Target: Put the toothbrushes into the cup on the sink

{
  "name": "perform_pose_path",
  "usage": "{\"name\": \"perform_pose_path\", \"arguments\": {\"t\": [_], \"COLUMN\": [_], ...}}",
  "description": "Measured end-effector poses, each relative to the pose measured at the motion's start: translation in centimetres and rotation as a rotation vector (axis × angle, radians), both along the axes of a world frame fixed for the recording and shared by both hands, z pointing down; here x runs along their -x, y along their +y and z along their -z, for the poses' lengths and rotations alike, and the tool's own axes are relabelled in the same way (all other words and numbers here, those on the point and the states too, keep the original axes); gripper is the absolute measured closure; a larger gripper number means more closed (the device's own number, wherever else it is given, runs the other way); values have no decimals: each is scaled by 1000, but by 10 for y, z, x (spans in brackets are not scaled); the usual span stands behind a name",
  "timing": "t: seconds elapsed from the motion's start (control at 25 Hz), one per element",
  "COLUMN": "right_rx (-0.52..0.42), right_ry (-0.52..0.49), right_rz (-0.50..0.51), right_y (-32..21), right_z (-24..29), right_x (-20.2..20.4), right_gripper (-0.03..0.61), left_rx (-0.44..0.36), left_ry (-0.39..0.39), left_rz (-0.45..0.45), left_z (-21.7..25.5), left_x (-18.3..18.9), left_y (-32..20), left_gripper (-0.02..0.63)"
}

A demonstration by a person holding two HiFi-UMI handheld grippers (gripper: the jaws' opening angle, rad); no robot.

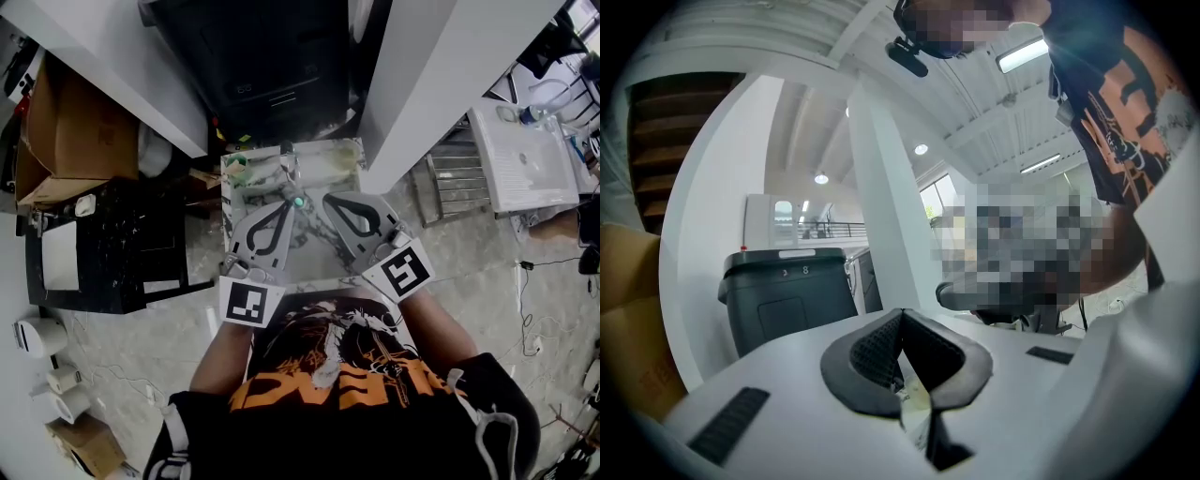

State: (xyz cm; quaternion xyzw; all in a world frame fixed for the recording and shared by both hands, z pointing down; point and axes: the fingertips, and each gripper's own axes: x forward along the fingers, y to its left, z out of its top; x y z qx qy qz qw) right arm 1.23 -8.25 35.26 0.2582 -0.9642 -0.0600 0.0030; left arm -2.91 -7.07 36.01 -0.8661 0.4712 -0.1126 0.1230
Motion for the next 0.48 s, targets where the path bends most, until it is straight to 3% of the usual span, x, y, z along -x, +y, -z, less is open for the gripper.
{"name": "perform_pose_path", "arguments": {"t": [0.48], "right_rx": [7], "right_ry": [3], "right_rz": [-4], "right_y": [-1], "right_z": [0], "right_x": [-2], "right_gripper": [565], "left_rx": [-1], "left_ry": [-13], "left_rz": [0], "left_z": [0], "left_x": [0], "left_y": [0], "left_gripper": [591]}}
